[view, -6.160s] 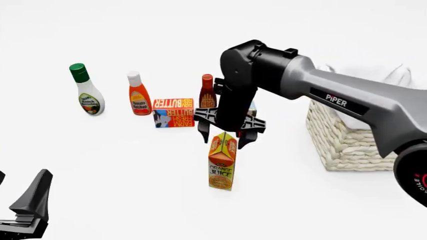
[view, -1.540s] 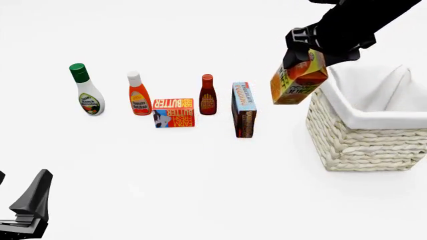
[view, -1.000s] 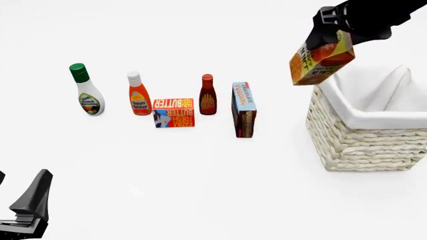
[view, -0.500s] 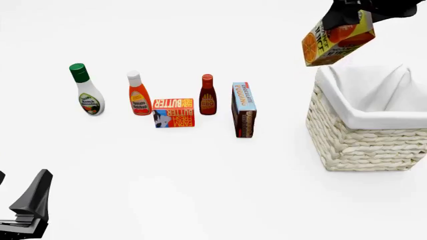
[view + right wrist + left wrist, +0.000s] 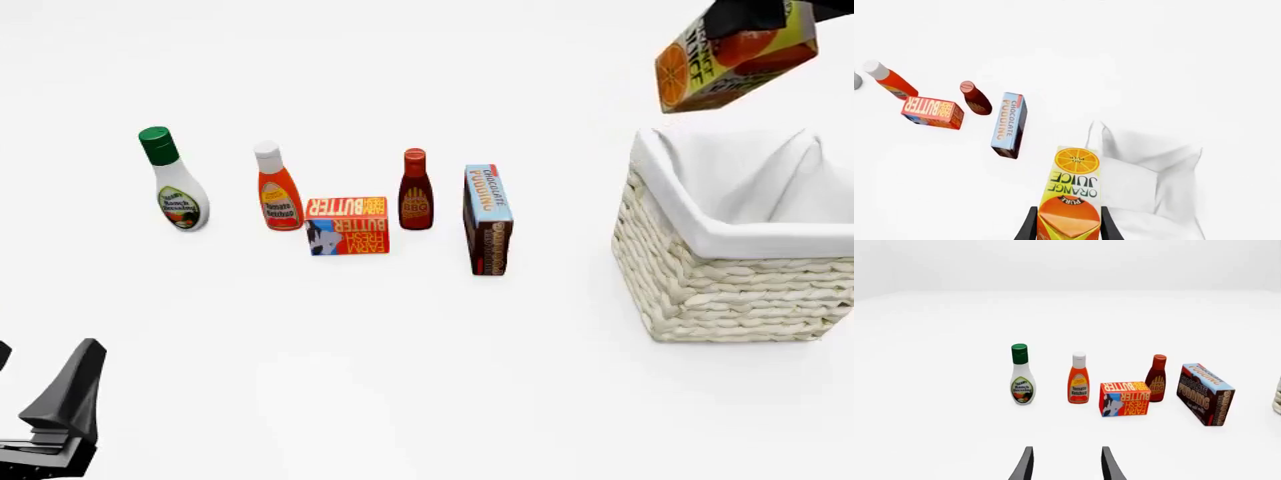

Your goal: Pick the orange juice and place it in the basket.

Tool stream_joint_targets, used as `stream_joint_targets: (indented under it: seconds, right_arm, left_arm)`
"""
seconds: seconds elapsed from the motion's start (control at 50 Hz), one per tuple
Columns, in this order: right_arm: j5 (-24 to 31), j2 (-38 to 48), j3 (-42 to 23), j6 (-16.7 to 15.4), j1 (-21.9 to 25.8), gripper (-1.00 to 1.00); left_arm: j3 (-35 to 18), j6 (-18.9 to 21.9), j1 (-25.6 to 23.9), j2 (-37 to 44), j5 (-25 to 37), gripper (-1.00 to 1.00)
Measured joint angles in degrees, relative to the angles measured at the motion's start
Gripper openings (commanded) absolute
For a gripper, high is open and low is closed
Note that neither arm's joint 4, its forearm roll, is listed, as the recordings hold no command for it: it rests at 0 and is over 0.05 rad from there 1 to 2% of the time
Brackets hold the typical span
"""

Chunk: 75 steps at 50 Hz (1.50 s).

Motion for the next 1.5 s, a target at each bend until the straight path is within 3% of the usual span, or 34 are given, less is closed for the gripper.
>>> stream_joint_targets:
  seconds: [0.86,1.5]
  right_arm:
    - [0.0,-4.73,5.01,-0.47,-8.4,-1.0]
    - [0.0,-6.32,8.21,0.96,-13.39,-1.0]
  left_arm:
    - [-0.1,0.01,-0.1,0.0,0.11,1.0]
    - [0.01,0.01,-0.1,0.0,0.0,1.0]
